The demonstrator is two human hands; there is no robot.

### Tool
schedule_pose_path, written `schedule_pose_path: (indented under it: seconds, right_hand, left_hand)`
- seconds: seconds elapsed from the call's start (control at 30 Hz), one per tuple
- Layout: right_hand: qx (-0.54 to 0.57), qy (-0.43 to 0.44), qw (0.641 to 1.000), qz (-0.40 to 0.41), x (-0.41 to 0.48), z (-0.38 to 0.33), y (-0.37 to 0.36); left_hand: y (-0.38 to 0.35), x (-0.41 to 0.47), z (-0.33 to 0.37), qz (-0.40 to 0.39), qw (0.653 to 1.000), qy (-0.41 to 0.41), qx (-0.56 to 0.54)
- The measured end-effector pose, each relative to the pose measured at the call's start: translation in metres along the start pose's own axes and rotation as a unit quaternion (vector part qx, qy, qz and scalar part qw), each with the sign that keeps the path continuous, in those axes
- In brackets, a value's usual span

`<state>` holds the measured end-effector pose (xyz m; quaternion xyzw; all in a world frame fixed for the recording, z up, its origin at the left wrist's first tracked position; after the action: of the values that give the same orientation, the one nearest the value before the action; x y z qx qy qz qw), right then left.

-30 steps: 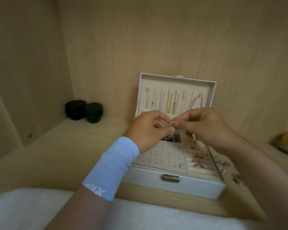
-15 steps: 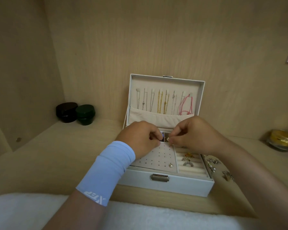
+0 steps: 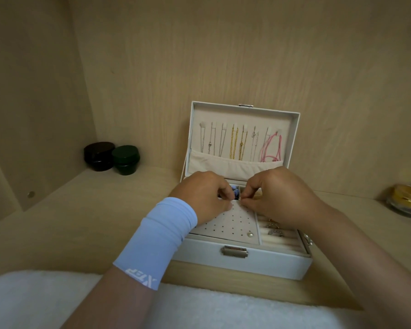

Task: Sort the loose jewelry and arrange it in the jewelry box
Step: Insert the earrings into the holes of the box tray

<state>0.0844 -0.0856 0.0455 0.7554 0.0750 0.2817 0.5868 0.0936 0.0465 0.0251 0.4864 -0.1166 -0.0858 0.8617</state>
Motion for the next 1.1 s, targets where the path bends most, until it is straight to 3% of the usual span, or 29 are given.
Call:
schedule_pose_path:
  seconds: [0.3, 0.73, 0.93, 1.0, 1.1]
  right_hand:
    - [-0.086, 0.021, 0.995, -0.043, 0.002, -0.011, -0.002]
    - [-0.047, 0.061, 0.997, -0.031, 0.002, -0.015, -0.006]
    - [0.096, -0.004, 0.994, -0.055, 0.001, 0.001, 0.004]
    - [0.095, -0.018, 0.995, -0.025, 0.003, 0.008, 0.012]
    - [0.048, -0.034, 0.996, -0.059, 0.002, 0.014, 0.008]
  left_hand:
    - [-0.001, 0.0, 0.001, 0.003, 1.0, -0.002, 0.003]
    - [-0.002, 0.001, 0.002, 0.002, 1.0, -0.007, 0.001]
    - [-0.003, 0.002, 0.002, 0.011, 1.0, -0.014, -0.015]
    - [-0.004, 0.004, 0.003, 0.011, 1.0, -0.01, -0.026]
    - [-0.008, 0.008, 0.007, 0.006, 1.0, -0.013, -0.02]
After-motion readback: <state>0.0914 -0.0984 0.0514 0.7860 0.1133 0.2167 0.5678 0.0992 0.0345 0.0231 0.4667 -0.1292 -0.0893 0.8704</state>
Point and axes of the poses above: each hand's wrist, its own x-axis towards the middle knuckle, its own y-axis out of the back of the hand, z = x × y, the point moved 8 cm from there along x, towards the middle knuckle, and after that the axes turned 7 degrees about y, right-handed, at the moved point
